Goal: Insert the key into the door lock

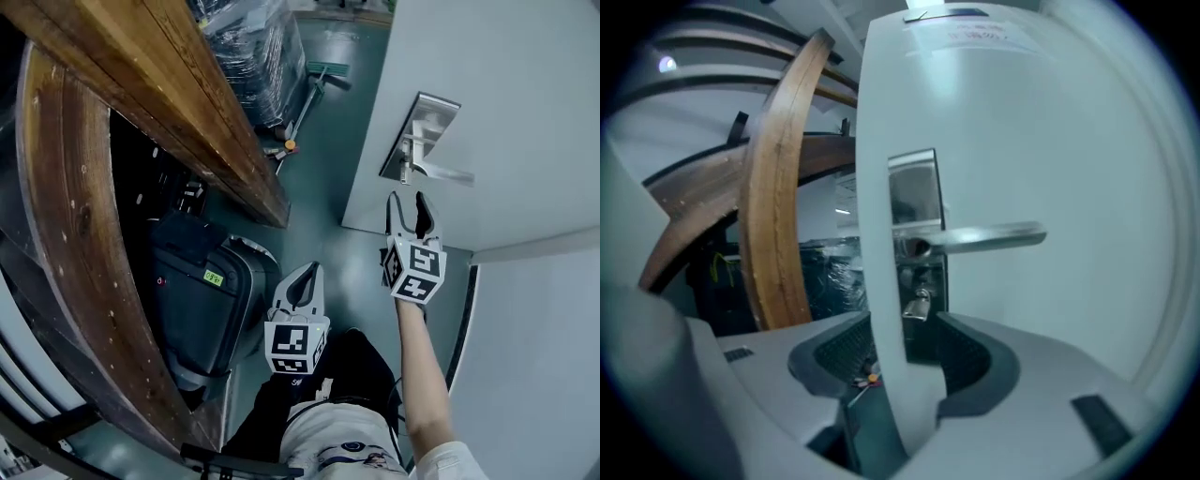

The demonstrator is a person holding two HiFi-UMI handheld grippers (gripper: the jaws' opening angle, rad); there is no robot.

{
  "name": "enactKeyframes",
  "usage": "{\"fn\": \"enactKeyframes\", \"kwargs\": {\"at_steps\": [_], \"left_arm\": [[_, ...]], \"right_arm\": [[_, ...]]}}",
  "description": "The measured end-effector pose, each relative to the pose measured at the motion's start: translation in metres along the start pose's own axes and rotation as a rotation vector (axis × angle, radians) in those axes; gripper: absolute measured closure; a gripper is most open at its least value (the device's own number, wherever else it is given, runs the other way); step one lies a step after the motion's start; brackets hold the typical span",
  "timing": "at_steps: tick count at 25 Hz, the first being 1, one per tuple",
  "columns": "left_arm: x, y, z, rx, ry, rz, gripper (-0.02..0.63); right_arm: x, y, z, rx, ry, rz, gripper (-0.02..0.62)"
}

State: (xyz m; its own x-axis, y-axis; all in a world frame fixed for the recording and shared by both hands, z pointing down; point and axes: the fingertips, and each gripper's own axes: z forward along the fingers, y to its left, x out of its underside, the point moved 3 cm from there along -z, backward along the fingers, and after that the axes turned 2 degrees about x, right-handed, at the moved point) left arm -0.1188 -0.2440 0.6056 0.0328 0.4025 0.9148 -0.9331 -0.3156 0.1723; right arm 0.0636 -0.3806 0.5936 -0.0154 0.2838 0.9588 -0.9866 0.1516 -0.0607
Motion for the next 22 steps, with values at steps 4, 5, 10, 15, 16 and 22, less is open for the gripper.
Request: {"fn": "enactKeyframes", "kwargs": {"at_steps": [4, 5, 10, 15, 16, 22], "left_arm": [[-0.057, -0.027, -0.020, 0.033, -0.044, 0.011, 0.601], [-0.074, -0.036, -0.025, 0.043, -0.060, 0.014, 0.601], [-0.139, -0.082, -0.055, 0.105, -0.124, 0.038, 0.601], [-0.173, -0.116, -0.079, 0.124, -0.176, 0.089, 0.601], [-0.179, -0.123, -0.083, 0.133, -0.188, 0.107, 0.601], [-0.219, -0.135, -0.088, 0.147, -0.285, 0.170, 0.601]], "right_arm": [[-0.030, 0.022, -0.098, -0.133, -0.030, -0.036, 0.394], [-0.045, 0.025, -0.121, -0.142, -0.046, -0.062, 0.403], [-0.118, 0.029, -0.201, -0.127, -0.132, -0.038, 0.589], [-0.161, 0.027, -0.237, -0.108, -0.167, -0.047, 0.589], [-0.166, 0.027, -0.242, -0.107, -0.172, -0.046, 0.589], [-0.197, 0.026, -0.251, -0.104, -0.242, -0.058, 0.589]]}}
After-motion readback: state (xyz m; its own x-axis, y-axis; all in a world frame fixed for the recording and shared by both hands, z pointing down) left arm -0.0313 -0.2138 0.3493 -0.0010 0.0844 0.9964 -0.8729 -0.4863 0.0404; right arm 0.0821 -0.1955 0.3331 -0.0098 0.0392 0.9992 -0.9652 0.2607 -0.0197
